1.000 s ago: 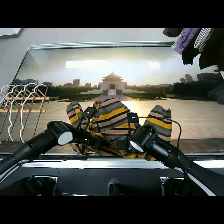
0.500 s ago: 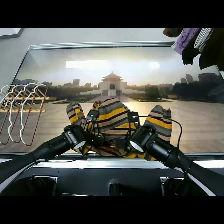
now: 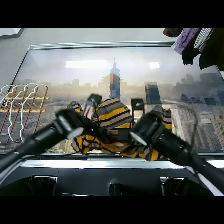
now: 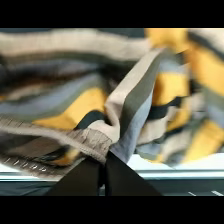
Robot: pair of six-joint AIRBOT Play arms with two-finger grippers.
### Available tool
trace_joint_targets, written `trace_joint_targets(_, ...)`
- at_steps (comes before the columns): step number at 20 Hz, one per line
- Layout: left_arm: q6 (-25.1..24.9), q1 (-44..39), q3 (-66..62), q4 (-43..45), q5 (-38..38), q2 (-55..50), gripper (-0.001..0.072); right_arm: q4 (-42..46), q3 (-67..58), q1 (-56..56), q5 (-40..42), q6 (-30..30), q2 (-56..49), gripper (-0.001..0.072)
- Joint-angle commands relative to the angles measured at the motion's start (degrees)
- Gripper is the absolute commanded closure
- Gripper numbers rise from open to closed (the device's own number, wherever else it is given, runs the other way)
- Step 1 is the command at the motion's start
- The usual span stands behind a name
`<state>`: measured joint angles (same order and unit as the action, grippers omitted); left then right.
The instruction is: Fold the clothes and pants, and hang the long-sleeved shirts on hangers.
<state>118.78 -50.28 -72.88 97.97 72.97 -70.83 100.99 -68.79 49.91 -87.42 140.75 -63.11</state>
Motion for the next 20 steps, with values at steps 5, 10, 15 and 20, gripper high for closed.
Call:
trace_joint_targets(5, -5.88, -0.04, -33.79, -0.02, 27.43, 1.44, 0.0686, 6.21, -32.54, -0.02, -18.58, -2.69, 0.13, 0.0679)
trace_joint_targets(10, -0.09, -0.04, -43.52, -2.86, 32.57, 1.92, 0.0685, 4.61, -44.89, 0.00, -18.58, -0.37, 0.13, 0.0679)
trace_joint_targets(15, 3.87, -0.04, -43.71, -5.03, 32.48, 1.62, 0.0686, 5.09, -46.18, 0.00, -18.56, -0.61, -1.20, 0.0679)
trace_joint_targets(20, 3.72, 2.38, -31.26, -6.71, 27.65, 1.46, 0.0685, 7.28, -42.58, 0.00, -18.56, -10.49, -7.54, 0.0679)
